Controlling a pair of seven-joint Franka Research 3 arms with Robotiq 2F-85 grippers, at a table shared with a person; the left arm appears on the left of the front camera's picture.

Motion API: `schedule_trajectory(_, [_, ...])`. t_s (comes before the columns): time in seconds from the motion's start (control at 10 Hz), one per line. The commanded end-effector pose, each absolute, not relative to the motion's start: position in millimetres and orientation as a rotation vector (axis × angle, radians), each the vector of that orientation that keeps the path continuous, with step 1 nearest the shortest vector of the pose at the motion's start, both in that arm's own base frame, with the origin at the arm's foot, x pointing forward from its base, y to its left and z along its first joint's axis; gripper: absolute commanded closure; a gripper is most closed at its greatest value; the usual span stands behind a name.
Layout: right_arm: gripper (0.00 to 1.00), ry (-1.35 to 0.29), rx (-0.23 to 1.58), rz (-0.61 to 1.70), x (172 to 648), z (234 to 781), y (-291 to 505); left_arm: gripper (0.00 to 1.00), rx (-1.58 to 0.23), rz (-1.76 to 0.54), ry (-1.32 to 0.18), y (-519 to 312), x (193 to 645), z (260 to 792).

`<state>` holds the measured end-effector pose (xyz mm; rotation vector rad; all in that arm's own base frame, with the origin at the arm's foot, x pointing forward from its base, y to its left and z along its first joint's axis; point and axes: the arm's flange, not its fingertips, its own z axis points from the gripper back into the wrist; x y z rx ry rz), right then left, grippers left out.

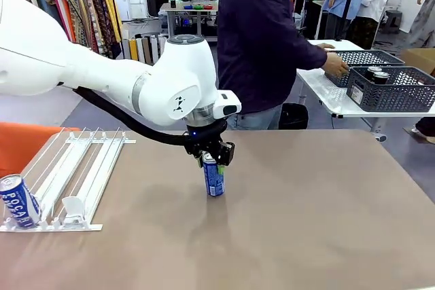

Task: Retrieve and store the cans from the dispenser.
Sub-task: Pick up one can from the Automatic Can Dispenser and place it in the middle of the table.

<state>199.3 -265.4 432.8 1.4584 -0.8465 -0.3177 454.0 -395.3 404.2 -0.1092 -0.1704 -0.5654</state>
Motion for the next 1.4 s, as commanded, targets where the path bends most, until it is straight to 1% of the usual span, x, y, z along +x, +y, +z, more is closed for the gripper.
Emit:
schedule_trajectory(0.0, [0.0,-0.857,1.466,-0.321,201,438,-265,0.0,-0.102,-0.574,-0.174,-392,453,413])
schedule_trajectory(0.2, [0.0,-0.857,1.466,-0.321,201,438,-265,0.0,-0.09,-0.548,-0.228,-388,445,428])
schedule_trajectory(0.3, [0.0,-0.857,1.466,-0.321,201,438,-265,0.0,-0.07,-0.53,-0.293,-384,436,444])
schedule_trajectory(0.4, [0.0,-0.857,1.466,-0.321,201,438,-265,0.0,-0.08,-0.509,-0.37,-372,416,470])
schedule_trajectory(0.5, [0.0,-0.857,1.466,-0.321,201,438,-265,0.0,-0.115,-0.485,-0.405,-353,396,497])
schedule_trajectory(0.6, [0.0,-0.857,1.466,-0.321,201,438,-265,0.0,-0.144,-0.471,-0.37,-324,375,524])
schedule_trajectory(0.7, [0.0,-0.857,1.466,-0.321,201,438,-265,0.0,-0.2,-0.496,-0.259,-287,358,547])
schedule_trajectory(0.8, [0.0,-0.857,1.466,-0.321,201,438,-265,0.0,-0.316,-0.498,-0.25,-240,347,568])
schedule_trajectory(0.9, [0.0,-0.857,1.466,-0.321,201,438,-265,0.0,-0.346,-0.42,-0.293,-195,340,582])
schedule_trajectory(1.1, [0.0,-0.857,1.466,-0.321,201,438,-265,0.0,-0.576,-0.375,-0.307,-93,331,598])
schedule_trajectory(1.3, [0.0,-0.857,1.466,-0.321,201,438,-265,0.0,-0.757,-0.272,-0.313,2,322,590])
